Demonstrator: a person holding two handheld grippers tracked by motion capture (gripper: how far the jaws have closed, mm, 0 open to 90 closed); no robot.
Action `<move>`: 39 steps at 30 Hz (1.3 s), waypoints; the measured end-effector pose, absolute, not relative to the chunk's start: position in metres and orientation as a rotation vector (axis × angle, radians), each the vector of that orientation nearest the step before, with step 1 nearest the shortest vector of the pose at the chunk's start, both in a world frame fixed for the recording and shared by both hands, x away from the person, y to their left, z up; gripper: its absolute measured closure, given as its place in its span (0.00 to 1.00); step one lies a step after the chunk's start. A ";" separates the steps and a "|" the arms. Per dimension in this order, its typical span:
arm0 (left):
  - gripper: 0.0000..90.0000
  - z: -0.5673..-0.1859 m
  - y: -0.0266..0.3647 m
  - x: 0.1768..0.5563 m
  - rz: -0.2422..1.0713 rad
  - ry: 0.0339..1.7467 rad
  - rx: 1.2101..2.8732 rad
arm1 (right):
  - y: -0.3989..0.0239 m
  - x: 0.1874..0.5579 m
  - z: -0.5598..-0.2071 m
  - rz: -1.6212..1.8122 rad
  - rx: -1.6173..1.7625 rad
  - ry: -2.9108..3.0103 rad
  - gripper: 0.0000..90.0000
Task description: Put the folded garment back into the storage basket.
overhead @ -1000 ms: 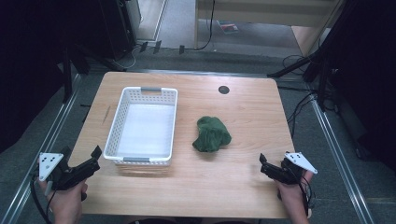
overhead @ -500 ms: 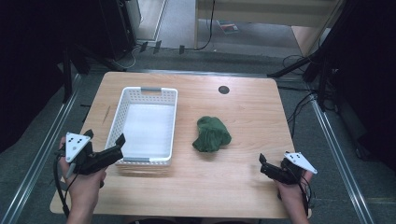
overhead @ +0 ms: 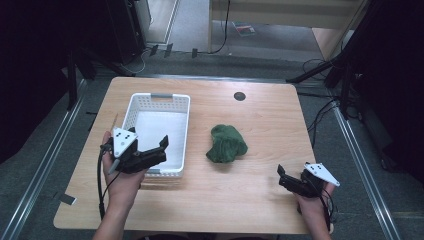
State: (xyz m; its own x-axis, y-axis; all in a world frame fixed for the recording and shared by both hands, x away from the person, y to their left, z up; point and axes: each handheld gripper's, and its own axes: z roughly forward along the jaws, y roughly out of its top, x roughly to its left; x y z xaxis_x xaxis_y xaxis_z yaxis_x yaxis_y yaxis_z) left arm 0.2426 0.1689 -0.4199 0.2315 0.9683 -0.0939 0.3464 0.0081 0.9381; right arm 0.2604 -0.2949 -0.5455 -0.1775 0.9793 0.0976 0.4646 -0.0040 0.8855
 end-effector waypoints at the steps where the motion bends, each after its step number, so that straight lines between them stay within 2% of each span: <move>1: 0.01 -0.419 0.165 0.245 0.794 1.282 1.530 | -0.295 0.260 -0.545 1.130 1.500 1.693 0.00; 19: 0.00 -0.417 0.103 0.278 0.711 1.233 1.625 | -0.295 0.261 -0.546 1.128 1.498 1.697 0.00; 39: 0.00 -0.442 0.045 0.320 0.611 1.270 1.741 | -0.295 0.261 -0.546 1.138 1.493 1.699 0.00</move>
State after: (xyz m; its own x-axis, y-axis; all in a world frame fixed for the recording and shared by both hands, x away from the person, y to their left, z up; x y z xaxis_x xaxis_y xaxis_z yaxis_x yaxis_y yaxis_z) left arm 0.3197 0.0449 -0.4420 0.3585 0.9281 -0.1008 0.4999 -0.0997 0.8603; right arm 0.2612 -0.2950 -0.5456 -0.1871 0.9775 0.0978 0.4628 -0.0001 0.8865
